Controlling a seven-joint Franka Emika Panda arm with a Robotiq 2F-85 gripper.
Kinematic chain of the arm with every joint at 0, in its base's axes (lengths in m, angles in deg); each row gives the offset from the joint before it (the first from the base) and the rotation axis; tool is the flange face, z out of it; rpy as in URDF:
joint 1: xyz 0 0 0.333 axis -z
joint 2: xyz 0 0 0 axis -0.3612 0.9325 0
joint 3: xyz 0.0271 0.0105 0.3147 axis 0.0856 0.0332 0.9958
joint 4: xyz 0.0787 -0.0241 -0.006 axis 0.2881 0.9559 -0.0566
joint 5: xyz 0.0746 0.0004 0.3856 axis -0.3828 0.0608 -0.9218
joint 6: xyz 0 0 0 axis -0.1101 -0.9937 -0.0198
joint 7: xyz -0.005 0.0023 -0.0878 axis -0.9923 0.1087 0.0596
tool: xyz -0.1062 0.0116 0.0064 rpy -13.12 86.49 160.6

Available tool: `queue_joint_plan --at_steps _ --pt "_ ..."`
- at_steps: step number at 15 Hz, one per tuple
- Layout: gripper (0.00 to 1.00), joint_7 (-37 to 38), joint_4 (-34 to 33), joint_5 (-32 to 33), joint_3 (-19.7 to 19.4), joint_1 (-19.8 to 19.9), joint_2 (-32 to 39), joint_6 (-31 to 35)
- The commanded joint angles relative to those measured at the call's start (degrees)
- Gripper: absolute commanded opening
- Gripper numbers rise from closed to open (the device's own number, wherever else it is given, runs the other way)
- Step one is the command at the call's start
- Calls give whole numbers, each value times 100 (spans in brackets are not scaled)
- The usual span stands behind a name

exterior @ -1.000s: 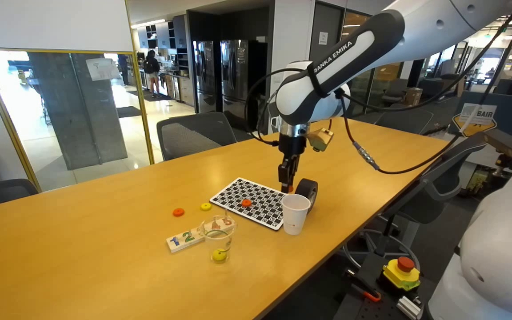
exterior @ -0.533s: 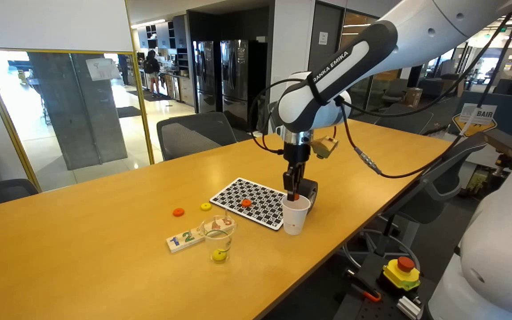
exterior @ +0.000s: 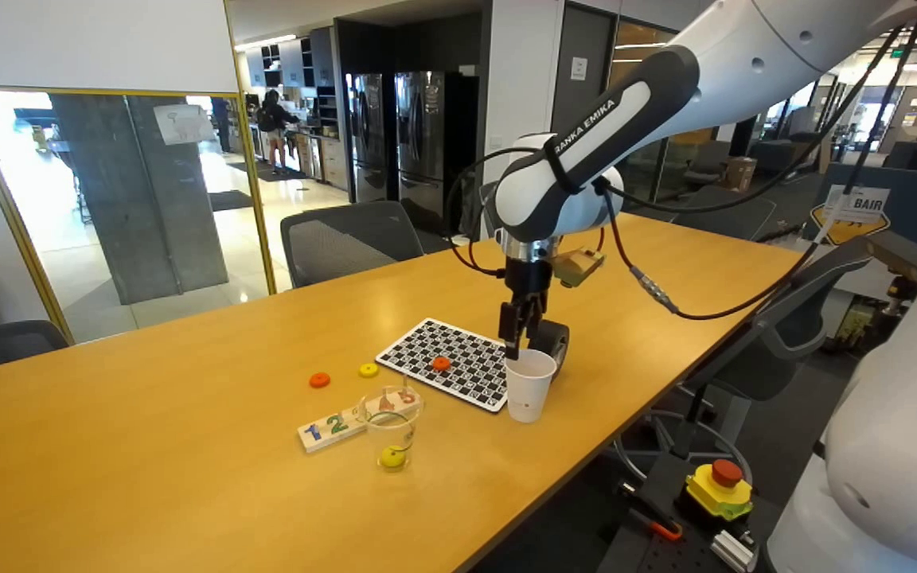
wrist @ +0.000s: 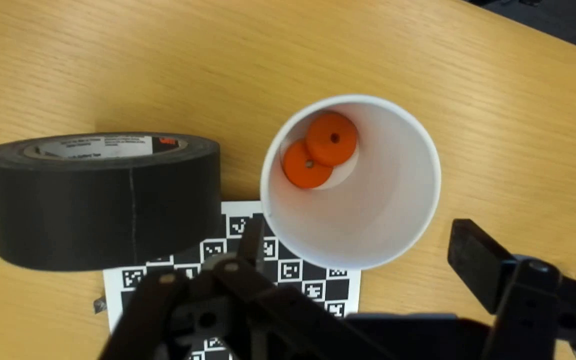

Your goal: Put the orange rings in the white cup and put the yellow rings in the clear cup

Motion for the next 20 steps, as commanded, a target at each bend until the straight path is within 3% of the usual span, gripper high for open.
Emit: queue_joint_plan --at_steps 1,6,13,20 --pt "100 610 -494 301 178 -192 379 227" --pt "100 735 -1331 496 348 -349 1381 441" --pt "100 748 -2634 429 393 -259 2873 529" --pt "100 1331 -2935 491 344 -301 3351 1037"
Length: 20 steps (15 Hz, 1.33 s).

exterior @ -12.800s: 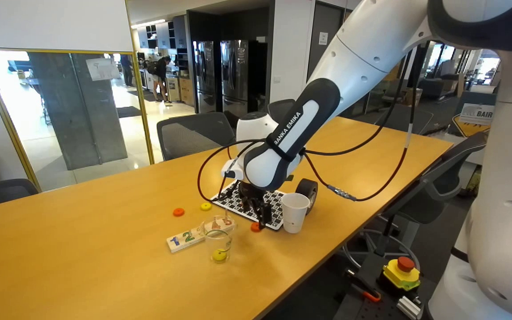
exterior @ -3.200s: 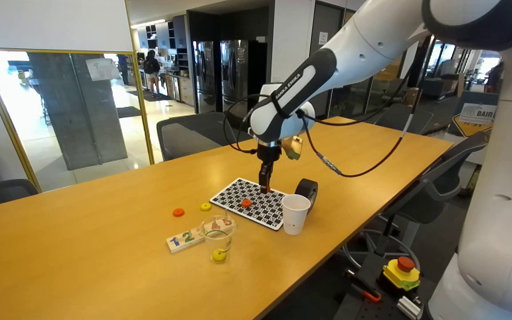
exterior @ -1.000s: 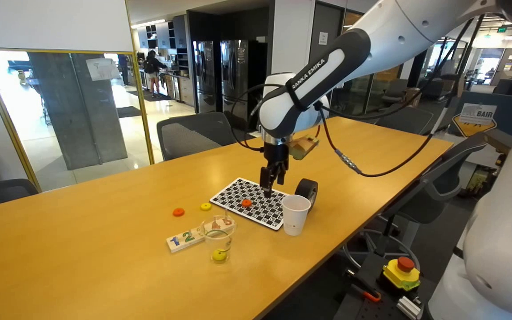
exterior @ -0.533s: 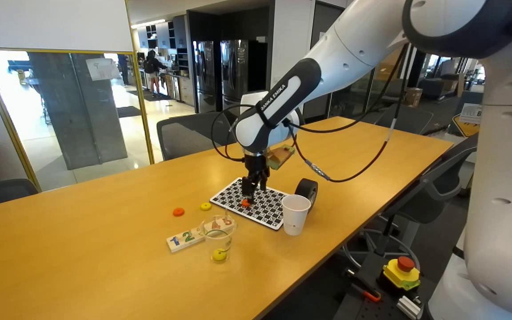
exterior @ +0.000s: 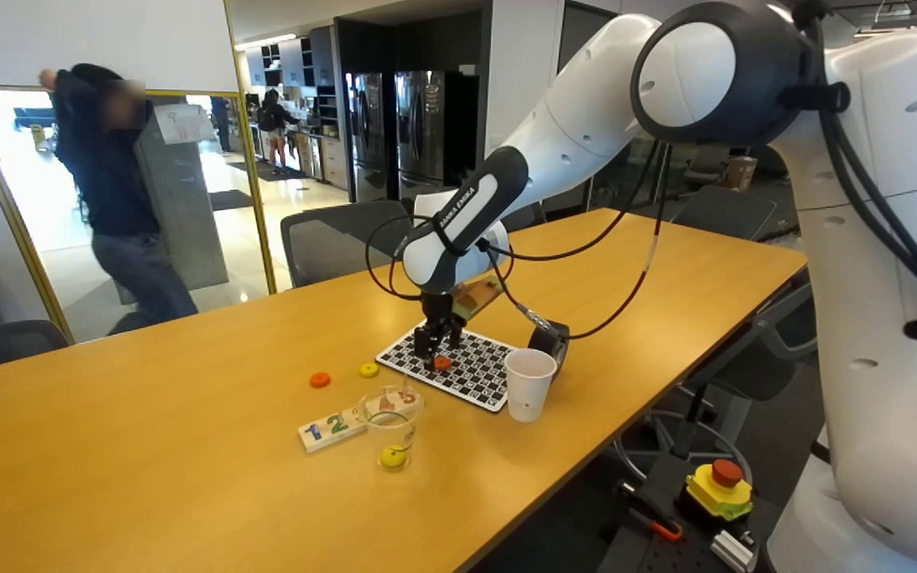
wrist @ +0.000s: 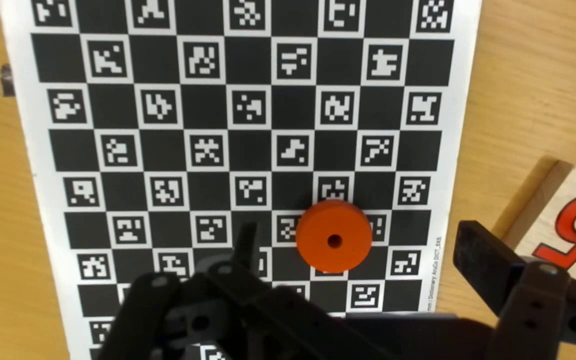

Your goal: Put the orange rings in the white cup and put the yellow rings in the clear cup

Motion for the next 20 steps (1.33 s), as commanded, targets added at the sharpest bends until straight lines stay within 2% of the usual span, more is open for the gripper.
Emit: queue_joint_plan --at_steps 1,10,11,12,13,17,19,20 --pt "100 325 -173 93 -12 -12 149 217" --pt "100 508 -116 128 -53 -12 158 359" --pt "75 496 -112 126 -50 -8 158 363" --pt "74 499 -109 127 -53 -9 158 372" --pt "68 493 -108 124 -52 -5 157 371" --pt "35 494 -110 118 -57 0 168 363" --pt "22 497 -112 117 -61 2 180 359" --pt "18 495 -117 114 -59 4 180 359"
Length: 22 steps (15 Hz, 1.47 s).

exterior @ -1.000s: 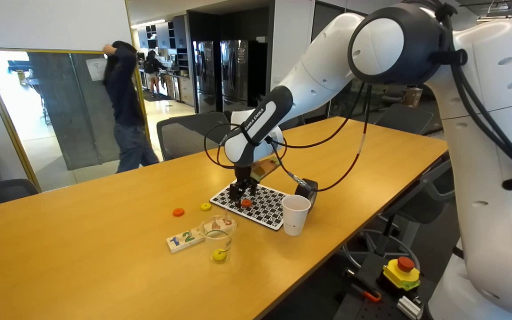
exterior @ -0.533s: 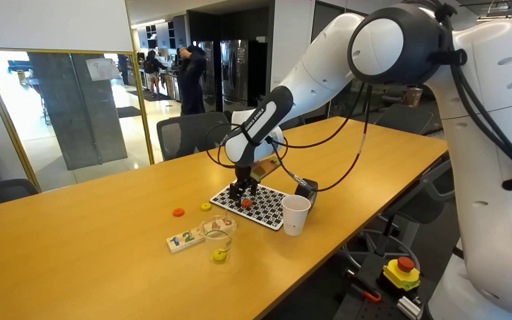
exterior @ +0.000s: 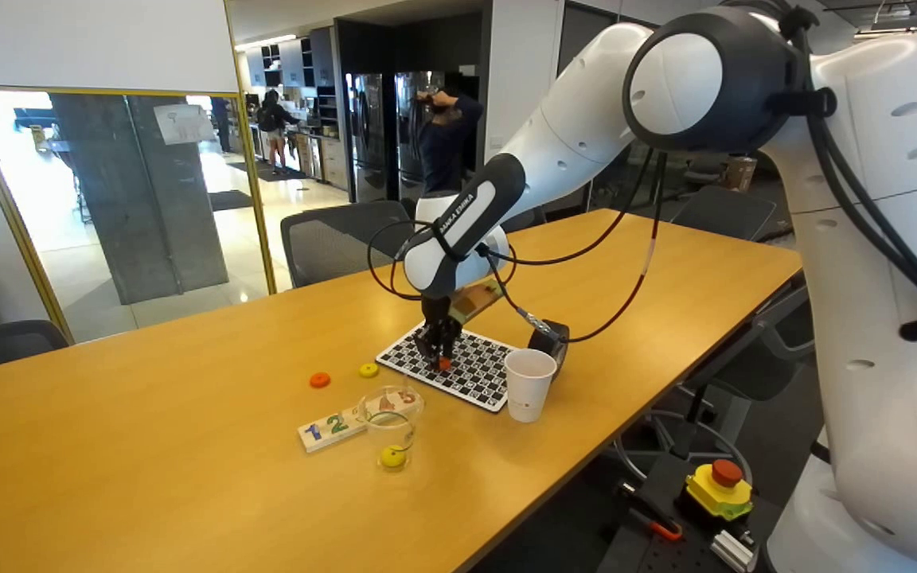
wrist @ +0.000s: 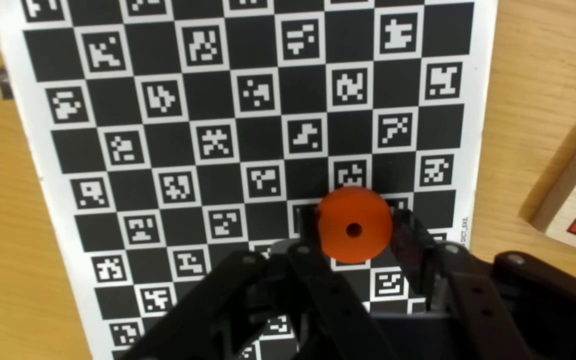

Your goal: Put the orange rings in the white cup and put the yellow rings in the clear cup

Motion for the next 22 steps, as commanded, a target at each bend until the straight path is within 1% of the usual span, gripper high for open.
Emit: queue_joint_plan --at_steps 1,4,7,12,14,17,22 --pt "21 127 -72 103 -8 6 68 89" --pt "21 130 -76 95 -6 9 74 79" --pt "21 236 24 106 -37 -17 -94 36" --pt "20 97 429 -35 21 114 -707 -94" --pt "20 44 748 -52 9 169 -1141 -127" --pt "20 70 1398 -4 -56 209 -2012 -290" --pt "20 139 2211 16 -151 210 -3329 -965"
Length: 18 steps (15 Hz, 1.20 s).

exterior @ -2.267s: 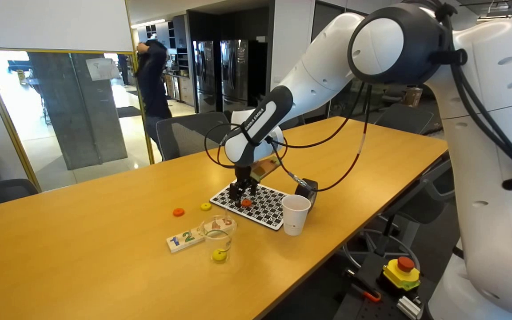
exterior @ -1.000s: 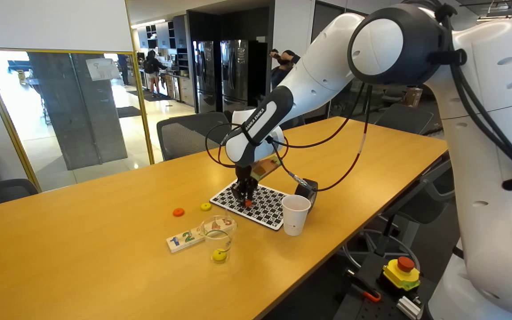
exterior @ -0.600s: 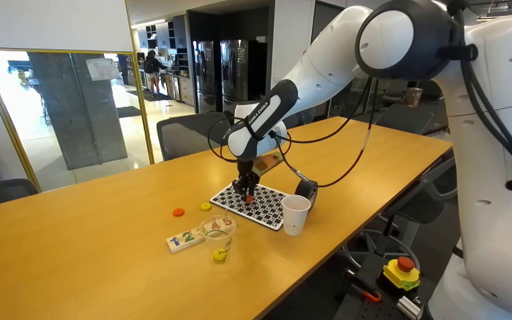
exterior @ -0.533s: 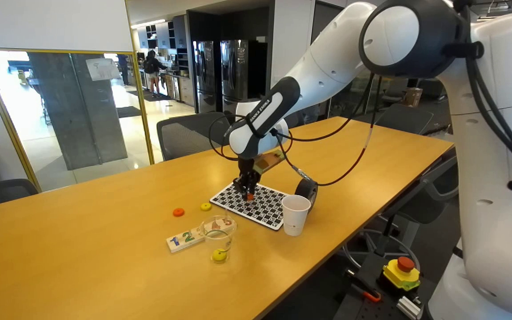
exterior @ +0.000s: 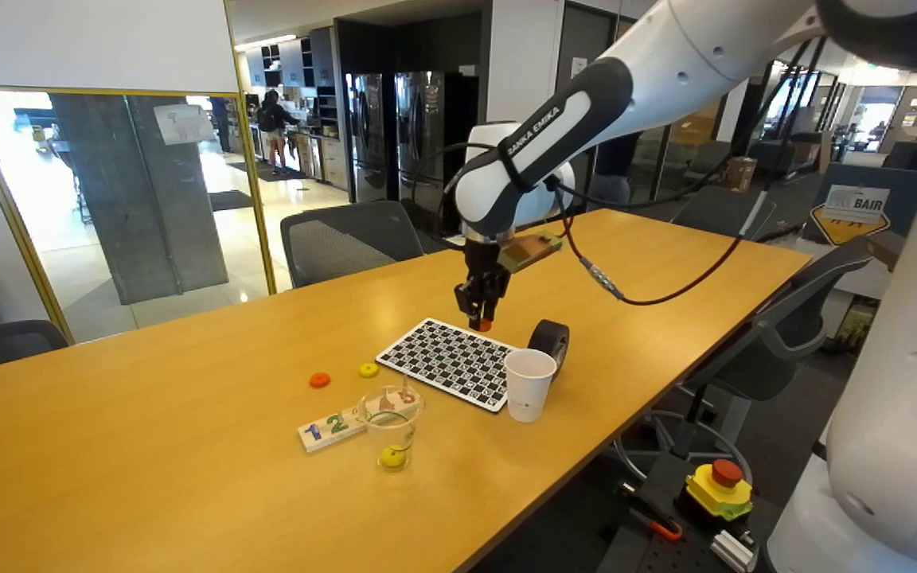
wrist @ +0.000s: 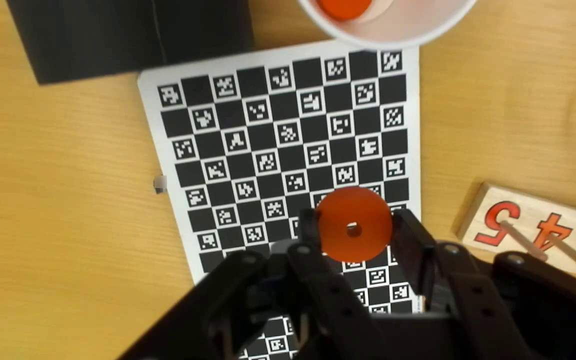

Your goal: Put the orange rings in the white cup and put the yellow rings in the clear cup

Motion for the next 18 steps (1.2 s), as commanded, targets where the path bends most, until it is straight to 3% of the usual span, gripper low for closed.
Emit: queue_joint_plan --at_steps 1,9,18 --pt "20 -18 717 -41 -45 -16 -1104 -450" --pt "20 -180 985 -164 -143 -47 -1617 -1364" --pt "20 -500 1127 -536 -299 -27 -1251 -1262"
